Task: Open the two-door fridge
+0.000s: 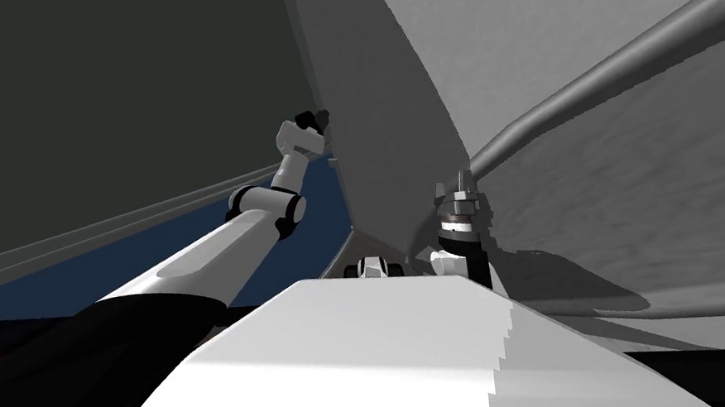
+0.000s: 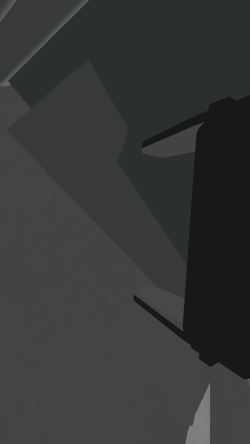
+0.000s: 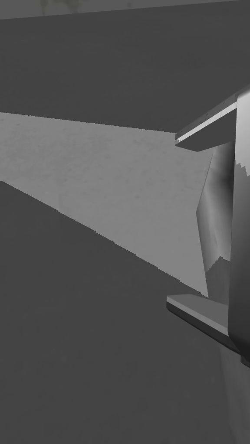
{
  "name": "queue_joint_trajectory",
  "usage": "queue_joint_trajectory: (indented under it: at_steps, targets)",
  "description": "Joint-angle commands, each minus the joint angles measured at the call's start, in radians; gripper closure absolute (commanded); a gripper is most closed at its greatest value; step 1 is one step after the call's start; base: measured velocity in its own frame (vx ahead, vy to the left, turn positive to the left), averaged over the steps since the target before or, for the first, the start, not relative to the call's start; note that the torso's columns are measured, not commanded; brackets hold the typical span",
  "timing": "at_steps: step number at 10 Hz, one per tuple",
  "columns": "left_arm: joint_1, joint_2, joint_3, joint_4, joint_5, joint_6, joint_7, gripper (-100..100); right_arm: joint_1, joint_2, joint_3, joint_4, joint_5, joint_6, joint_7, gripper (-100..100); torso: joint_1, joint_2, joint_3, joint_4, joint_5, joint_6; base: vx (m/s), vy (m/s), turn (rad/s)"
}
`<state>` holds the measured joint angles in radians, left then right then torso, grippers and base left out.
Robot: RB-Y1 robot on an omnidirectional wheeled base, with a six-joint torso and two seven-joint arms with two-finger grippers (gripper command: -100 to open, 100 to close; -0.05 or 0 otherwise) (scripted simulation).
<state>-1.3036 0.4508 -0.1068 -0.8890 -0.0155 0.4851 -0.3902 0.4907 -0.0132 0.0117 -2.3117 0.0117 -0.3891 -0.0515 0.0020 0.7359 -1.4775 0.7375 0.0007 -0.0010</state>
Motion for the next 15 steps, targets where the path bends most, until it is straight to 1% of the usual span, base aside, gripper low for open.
queue_joint_trajectory:
  at_steps: [1, 2, 3, 4, 5, 6, 7, 8, 9, 10, 11, 12, 13, 14, 15]
  targets:
    - [0.049, 0.075, -0.04, -0.05, 0.02, 0.024, 0.06, -100, 0.0, 0.0, 0.0, 0.0, 0.0, 0.0, 0.0, 0, 0.0, 0.001, 0.001, 0.0, 0.0, 0.0, -0.027, -0.011, -0.341]
    - [0.049, 0.102, -0.04, -0.05, 0.02, 0.024, 0.06, -100, 0.0, 0.0, 0.0, 0.0, 0.0, 0.0, 0.0, 0, -0.002, 0.001, 0.0, -0.001, 0.0, 0.002, -0.035, -0.008, -0.248]
    - [0.049, 0.132, -0.04, -0.05, 0.02, 0.024, 0.06, -100, 0.0, 0.0, 0.0, 0.0, 0.0, 0.0, 0.0, 0, -0.002, 0.001, 0.001, 0.0, 0.0, 0.0, -0.014, -0.007, -0.007]
    - [0.087, 0.158, -0.077, -0.083, 0.04, 0.039, 0.11, -100, 0.0, 0.0, 0.0, 0.0, 0.0, 0.0, 0.0, 0, -0.001, 0.001, 0.001, 0.001, 0.0, 0.0, -0.019, -0.023, -0.416]
    - [0.087, 0.191, -0.077, -0.083, 0.04, 0.039, 0.11, -100, 0.0, 0.0, 0.0, 0.0, 0.0, 0.0, 0.0, 0, -0.002, 0.001, 0.001, 0.0, -0.001, 0.002, -0.025, -0.014, -0.24]
    - [0.087, 0.222, -0.077, -0.083, 0.04, 0.039, 0.11, -100, 0.0, 0.0, 0.0, 0.0, 0.0, 0.0, 0.0, 0, -0.002, 0.002, 0.001, 0.0, -0.001, 0.001, -0.013, -0.006, 0.045]
    - [0.126, 0.255, -0.113, -0.116, 0.061, 0.054, 0.157, -100, 0.0, 0.0, 0.0, 0.0, 0.0, 0.0, 0.0, 0, 0.0, 0.002, 0.001, 0.001, 0.0, 0.0, -0.023, -0.017, -0.347]
    - [0.126, 0.283, -0.113, -0.116, 0.061, 0.054, 0.159, -100, 0.0, 0.0, 0.0, 0.0, 0.0, 0.0, 0.0, 0, -0.001, 0.0, 0.0, -0.001, 0.0, 0.003, -0.031, -0.014, -0.281]
    - [0.126, 0.313, -0.113, -0.116, 0.061, 0.054, 0.159, -100, 0.0, 0.0, 0.0, 0.0, 0.0, 0.0, 0.0, 0, -0.001, -0.001, 0.0, -0.001, 0.0, 0.001, -0.017, -0.007, -0.002]
    - [0.126, 0.319, -0.113, -0.116, 0.061, 0.054, 0.159, -100, 0.0, 0.0, 0.0, 0.0, 0.0, 0.0, 0.0, 0, 0.0, -0.001, 0.0, 0.0, 0.0, 0.0, -0.001, -0.005, 0.023]
    - [0.164, 0.356, -0.149, -0.149, 0.081, 0.068, 0.208, -100, 0.0, 0.0, 0.0, 0.0, 0.0, 0.0, 0.0, 0, 0.001, 0.001, 0.001, 0.001, 0.0, -0.002, -0.009, -0.02, -0.387]
    - [0.164, 0.385, -0.149, -0.149, 0.081, 0.068, 0.208, -100, 0.0, 0.0, 0.0, 0.0, 0.0, 0.0, 0.0, 0, -0.001, 0.003, 0.002, 0.0, 0.0, 0.001, -0.027, -0.01, -0.227]
    - [0.164, 0.412, -0.149, -0.149, 0.081, 0.068, 0.208, -100, 0.0, 0.0, 0.0, 0.0, 0.0, 0.0, 0.0, 0, -0.002, 0.001, 0.0, -0.001, -0.001, 0.003, -0.022, -0.006, -0.002]
    - [0.164, 0.412, -0.149, -0.149, 0.081, 0.068, 0.208, -100, 0.0, 0.0, 0.0, 0.0, 0.0, 0.0, 0.0, 0, -0.002, 0.0, 0.0, 0.0, -0.001, 0.001, -0.011, -0.009, 0.031]
    - [0.202, 0.448, -0.186, -0.183, 0.101, 0.083, 0.257, -100, 0.0, 0.0, 0.0, 0.0, 0.0, 0.0, 0.0, 0, 0.0, -0.001, -0.001, 0.001, -0.001, 0.0, -0.024, -0.028, -0.384]
